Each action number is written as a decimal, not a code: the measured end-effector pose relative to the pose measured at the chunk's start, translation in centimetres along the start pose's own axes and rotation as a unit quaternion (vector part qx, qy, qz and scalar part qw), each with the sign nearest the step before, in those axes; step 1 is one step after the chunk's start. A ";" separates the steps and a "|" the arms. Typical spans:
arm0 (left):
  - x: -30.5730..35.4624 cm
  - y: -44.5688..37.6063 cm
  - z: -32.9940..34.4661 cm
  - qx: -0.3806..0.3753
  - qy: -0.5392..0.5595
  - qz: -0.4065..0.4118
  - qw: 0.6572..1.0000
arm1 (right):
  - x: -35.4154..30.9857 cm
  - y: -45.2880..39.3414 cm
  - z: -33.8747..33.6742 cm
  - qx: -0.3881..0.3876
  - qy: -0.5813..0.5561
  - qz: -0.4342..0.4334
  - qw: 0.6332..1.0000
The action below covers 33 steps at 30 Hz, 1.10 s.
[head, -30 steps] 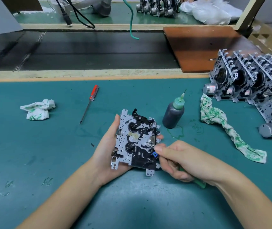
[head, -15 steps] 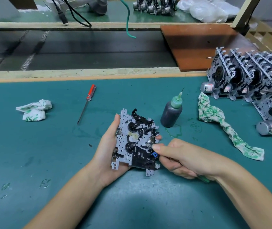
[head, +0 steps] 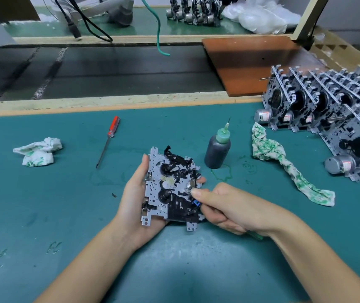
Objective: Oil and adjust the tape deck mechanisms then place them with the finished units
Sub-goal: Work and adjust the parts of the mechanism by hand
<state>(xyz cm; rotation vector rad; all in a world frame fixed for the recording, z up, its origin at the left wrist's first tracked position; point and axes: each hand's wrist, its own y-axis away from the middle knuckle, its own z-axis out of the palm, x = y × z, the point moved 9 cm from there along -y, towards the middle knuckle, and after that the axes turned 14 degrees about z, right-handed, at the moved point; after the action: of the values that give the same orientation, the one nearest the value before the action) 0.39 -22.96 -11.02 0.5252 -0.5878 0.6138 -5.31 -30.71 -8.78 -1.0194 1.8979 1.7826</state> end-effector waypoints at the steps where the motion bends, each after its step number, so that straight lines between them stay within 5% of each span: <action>1: 0.0 0.0 0.0 -0.003 0.001 -0.003 1.000 | 0.0 -0.1 -0.1 0.006 -0.007 -0.004 1.000; 8: 0.9 0.7 0.9 -0.029 0.064 -0.002 0.998 | 0.4 0.0 -1.6 -0.043 -0.102 0.020 0.994; 17: 0.7 0.9 0.8 -0.019 0.107 -0.013 0.994 | 0.9 -0.1 -2.6 -0.017 -0.083 0.010 0.996; 22: 0.3 0.7 0.2 -0.007 0.100 -0.018 0.995 | -0.6 0.7 -4.9 0.091 -0.018 -0.086 0.992; 24: 0.3 0.6 0.0 0.001 0.093 -0.015 0.996 | -0.9 1.1 -6.6 0.195 0.018 -0.112 0.974; 28: 0.8 0.4 0.0 0.005 0.079 0.017 0.997 | -1.2 3.3 -9.9 0.482 0.122 -0.148 0.855; 33: 1.3 0.3 0.3 -0.003 0.084 0.043 0.995 | -1.0 1.8 -9.9 0.467 0.003 -0.164 0.869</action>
<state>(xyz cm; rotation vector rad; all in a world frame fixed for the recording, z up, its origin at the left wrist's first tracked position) 0.94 -22.45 -9.93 0.4391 -0.4539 0.7307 -3.69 -40.05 -5.26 -0.8606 2.0472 0.5137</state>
